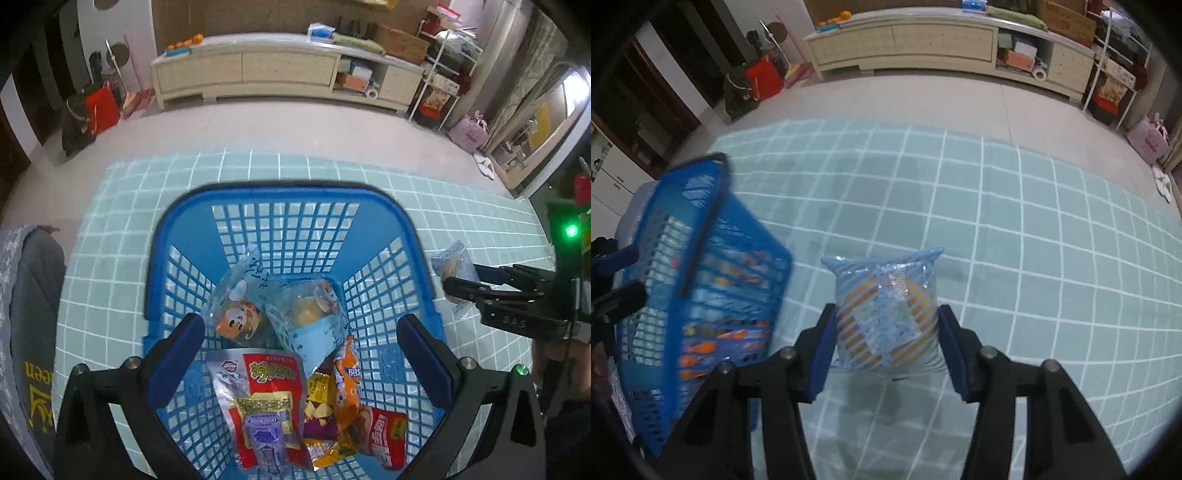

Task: Organize snacks
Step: 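Carry the bread bag over the basket and open the right tool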

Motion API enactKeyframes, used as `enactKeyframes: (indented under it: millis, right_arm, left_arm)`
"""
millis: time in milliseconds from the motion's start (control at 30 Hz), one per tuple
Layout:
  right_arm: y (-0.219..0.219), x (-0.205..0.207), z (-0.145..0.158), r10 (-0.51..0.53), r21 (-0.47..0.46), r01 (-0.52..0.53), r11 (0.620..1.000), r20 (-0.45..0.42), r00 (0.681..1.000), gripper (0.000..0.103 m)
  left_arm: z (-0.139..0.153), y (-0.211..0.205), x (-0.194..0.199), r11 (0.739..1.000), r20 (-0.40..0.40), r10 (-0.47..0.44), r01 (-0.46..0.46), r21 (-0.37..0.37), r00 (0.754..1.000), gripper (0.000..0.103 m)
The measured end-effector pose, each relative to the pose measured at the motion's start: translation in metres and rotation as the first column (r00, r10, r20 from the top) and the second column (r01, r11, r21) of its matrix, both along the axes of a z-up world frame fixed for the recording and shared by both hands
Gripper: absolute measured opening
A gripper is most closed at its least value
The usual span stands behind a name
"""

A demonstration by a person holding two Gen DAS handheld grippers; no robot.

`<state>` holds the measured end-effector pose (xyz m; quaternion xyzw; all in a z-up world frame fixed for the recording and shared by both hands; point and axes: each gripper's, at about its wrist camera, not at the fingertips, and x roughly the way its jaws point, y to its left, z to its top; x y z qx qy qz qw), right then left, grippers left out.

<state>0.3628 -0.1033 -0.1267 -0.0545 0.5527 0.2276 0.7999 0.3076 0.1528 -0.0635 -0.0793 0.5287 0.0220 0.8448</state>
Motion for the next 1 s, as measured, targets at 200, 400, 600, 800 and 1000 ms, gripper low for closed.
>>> enactKeyframes:
  millis: [200,400,600,800,1000]
  right_arm:
    - [0.012,-0.025,0.040,0.017,0.037,-0.019,0.999,0.047,0.999,0.058]
    - [0.022,-0.044,0.070,0.028,0.082,-0.033,0.996,0.068,0.997,0.058]
    - [0.042,-0.059,0.088,0.007,0.122,-0.017,0.992,0.081,0.997,0.058]
    - [0.077,-0.071,0.093,0.078,0.119,-0.088,0.989,0.090,0.993,0.058]
    - [0.108,-0.076,0.090,0.128,0.110,-0.137,0.984,0.088,0.988,0.058]
  left_arm:
    - [0.018,0.001,-0.023,1.000,0.037,-0.013,0.014,-0.005,0.999,0.103]
    - [0.037,0.006,-0.044,1.000,0.075,-0.010,0.010,0.001,0.997,0.103]
    - [0.050,0.023,-0.065,1.000,0.130,-0.008,0.007,0.004,0.991,0.103]
    - [0.054,0.041,-0.074,1.000,0.134,0.015,-0.018,0.021,0.991,0.103]
    - [0.049,0.055,-0.081,0.999,0.126,0.013,-0.019,0.049,0.992,0.103]
